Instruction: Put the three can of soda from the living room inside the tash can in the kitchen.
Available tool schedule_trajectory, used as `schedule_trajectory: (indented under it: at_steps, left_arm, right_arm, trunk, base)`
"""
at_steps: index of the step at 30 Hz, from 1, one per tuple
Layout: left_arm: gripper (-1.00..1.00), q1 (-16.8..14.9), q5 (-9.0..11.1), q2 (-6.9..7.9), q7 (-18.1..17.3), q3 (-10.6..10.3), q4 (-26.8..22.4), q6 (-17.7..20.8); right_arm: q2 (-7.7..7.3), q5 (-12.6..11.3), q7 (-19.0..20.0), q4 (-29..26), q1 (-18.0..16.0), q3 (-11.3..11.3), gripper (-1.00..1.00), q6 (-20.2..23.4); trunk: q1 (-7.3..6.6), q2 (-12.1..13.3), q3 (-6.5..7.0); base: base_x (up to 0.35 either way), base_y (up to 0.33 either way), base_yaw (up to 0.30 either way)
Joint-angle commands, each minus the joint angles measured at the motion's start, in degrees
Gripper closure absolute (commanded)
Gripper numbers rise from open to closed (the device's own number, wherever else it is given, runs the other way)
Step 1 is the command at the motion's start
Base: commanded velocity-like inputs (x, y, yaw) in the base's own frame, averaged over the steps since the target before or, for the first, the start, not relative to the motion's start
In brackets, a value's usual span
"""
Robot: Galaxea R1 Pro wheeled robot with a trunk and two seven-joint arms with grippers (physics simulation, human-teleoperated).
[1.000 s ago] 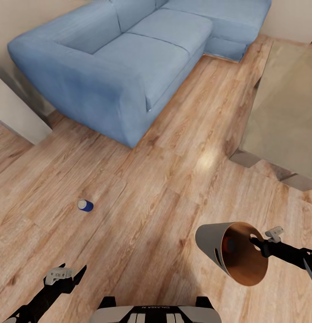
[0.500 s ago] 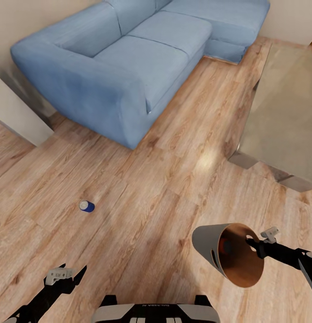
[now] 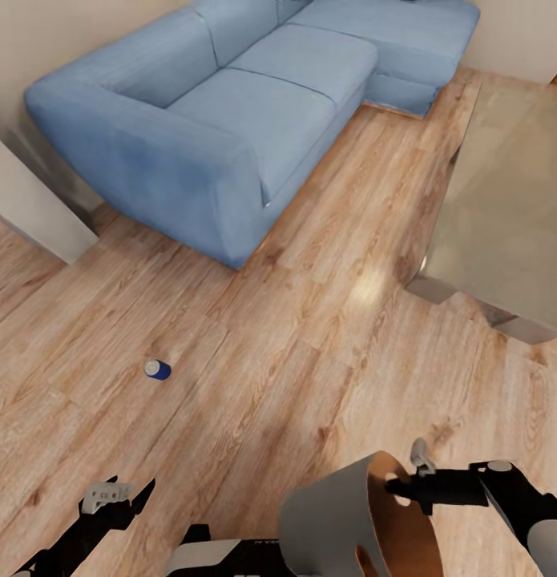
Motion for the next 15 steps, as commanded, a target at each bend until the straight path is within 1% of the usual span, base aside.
schedule_trajectory:
  at_steps: [1, 3, 4, 5, 6, 7, 8, 9, 10, 11, 13, 15]
  left_arm:
    - [-1.0, 0.01, 0.0, 0.0, 0.0, 0.0, 0.02, -0.02]
    - [-1.0, 0.01, -0.01, 0.0, 0.0, 0.0, 0.03, -0.05]
    - [-1.0, 0.01, 0.0, 0.0, 0.0, 0.0, 0.03, -0.1]
    - [-1.0, 0.01, -0.01, 0.0, 0.0, 0.0, 0.04, -0.13]
    - [-1.0, 0.01, -0.02, 0.0, 0.0, 0.0, 0.06, -0.14]
    - [-1.0, 0.01, -0.03, 0.0, 0.0, 0.0, 0.07, -0.19]
    - [-1.0, 0.01, -0.03, 0.0, 0.0, 0.0, 0.08, -0.19]
    - [-1.0, 0.01, -0.03, 0.0, 0.0, 0.0, 0.1, -0.19]
    - [-1.0, 0.01, -0.03, 0.0, 0.0, 0.0, 0.11, -0.21]
    - [-1.0, 0.01, -0.03, 0.0, 0.0, 0.0, 0.12, -0.23]
    - [-1.0, 0.01, -0.03, 0.0, 0.0, 0.0, 0.12, -0.25]
    - [-1.0, 0.01, -0.03, 0.0, 0.02, 0.0, 0.16, -0.26]
  right_arm:
    - [0.54, -0.2, 9.37, 0.08, -0.02, 0.17, 1.0, 0.2]
    - [0.81, -0.4, 5.82, 0.07, -0.02, -0.04, 1.0, 0.25]
    - [1.15, -0.61, -0.37, 0.09, -0.02, -0.68, 1.0, 0.29]
    - [1.76, -0.76, -7.91, 0.15, -0.02, -1.23, 1.0, 0.27]
    - [2.18, -0.7, -11.76, 0.27, -0.02, -1.38, 1.0, 0.27]
    - [3.86, -0.42, -22.16, 0.6, -0.02, -1.49, 1.0, 0.22]
    - [4.5, -0.28, -25.02, 0.68, -0.02, -1.41, 1.0, 0.21]
    - [5.68, 0.13, -29.81, 0.79, -0.02, -1.08, 1.0, 0.19]
    - [6.15, 0.4, -31.8, 0.82, -0.02, -0.89, 1.0, 0.19]
    - [6.86, 0.99, -35.27, 0.88, -0.02, -0.59, 1.0, 0.18]
    - [7.32, 1.46, -38.35, 0.92, -0.02, -0.4, 1.0, 0.17]
    - [7.79, 2.03, -44.43, 0.97, 0.0, -0.2, 1.0, 0.12]
  trunk:
    - [-0.23, 0.42, 0.19]
    - [-0.67, 1.22, 0.55]
    - [-0.89, 1.62, 0.73]
    - [-1.11, 2.02, 0.91]
    - [-1.33, 2.42, 1.09]
    - [-1.55, 2.82, 1.27]
    - [-1.77, 3.22, 1.45]
    - [-1.99, 3.62, 1.63]
    - [-2.21, 4.03, 1.81]
    - [-2.42, 4.43, 1.98]
    - [-2.86, 5.23, 2.34]
    - [-3.3, 6.03, 2.7]
  base:
    - [0.0, 0.0, 0.0]
    - [0.0, 0.0, 0.0]
    - [0.0, 0.0, 0.0]
    - [0.0, 0.0, 0.0]
    - [0.0, 0.0, 0.0]
    - [0.0, 0.0, 0.0]
    - [0.0, 0.0, 0.0]
    - [0.0, 0.0, 0.0]
    - [0.0, 0.0, 0.0]
    - [0.0, 0.0, 0.0]
    - [0.0, 0.0, 0.0]
    - [0.0, 0.0, 0.0]
